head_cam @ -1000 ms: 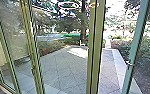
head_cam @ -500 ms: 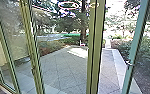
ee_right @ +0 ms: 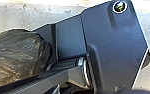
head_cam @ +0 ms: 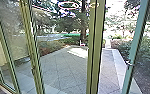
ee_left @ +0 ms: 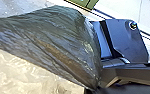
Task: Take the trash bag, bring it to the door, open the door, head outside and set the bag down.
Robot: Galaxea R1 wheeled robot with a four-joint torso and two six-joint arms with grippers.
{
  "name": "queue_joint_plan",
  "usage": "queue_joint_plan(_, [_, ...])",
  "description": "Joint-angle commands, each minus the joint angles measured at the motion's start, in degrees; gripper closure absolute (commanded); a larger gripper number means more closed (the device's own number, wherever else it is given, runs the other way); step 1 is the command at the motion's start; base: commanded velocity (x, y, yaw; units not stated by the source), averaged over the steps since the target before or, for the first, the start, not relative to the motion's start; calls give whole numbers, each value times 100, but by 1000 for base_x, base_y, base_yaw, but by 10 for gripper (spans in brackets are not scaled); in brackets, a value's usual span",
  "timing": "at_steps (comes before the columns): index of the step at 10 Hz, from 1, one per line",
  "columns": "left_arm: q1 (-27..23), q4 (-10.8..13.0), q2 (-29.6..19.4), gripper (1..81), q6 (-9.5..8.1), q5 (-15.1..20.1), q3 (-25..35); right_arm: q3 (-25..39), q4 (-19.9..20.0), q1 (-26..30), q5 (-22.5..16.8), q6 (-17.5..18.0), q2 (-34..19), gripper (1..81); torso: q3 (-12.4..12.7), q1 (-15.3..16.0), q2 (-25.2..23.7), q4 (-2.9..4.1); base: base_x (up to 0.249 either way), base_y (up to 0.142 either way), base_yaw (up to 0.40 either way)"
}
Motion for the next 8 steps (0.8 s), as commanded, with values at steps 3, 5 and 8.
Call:
queue_joint_plan(3, [-368, 37, 21, 811, 101, 329, -15, 43, -61, 349, -267, -12, 58, 10, 0, 0, 0, 0, 0, 0, 0])
queue_joint_plan(5, [-360, 37, 21, 811, 145, 329, -15, 52, -61, 341, -267, -12, 58, 10, 0, 0, 0, 0, 0, 0, 0])
queue_joint_plan(8, [-359, 28, 3, 811, 145, 329, -15, 35, -61, 340, -267, -12, 58, 10, 0, 0, -2, 0, 0, 0, -136])
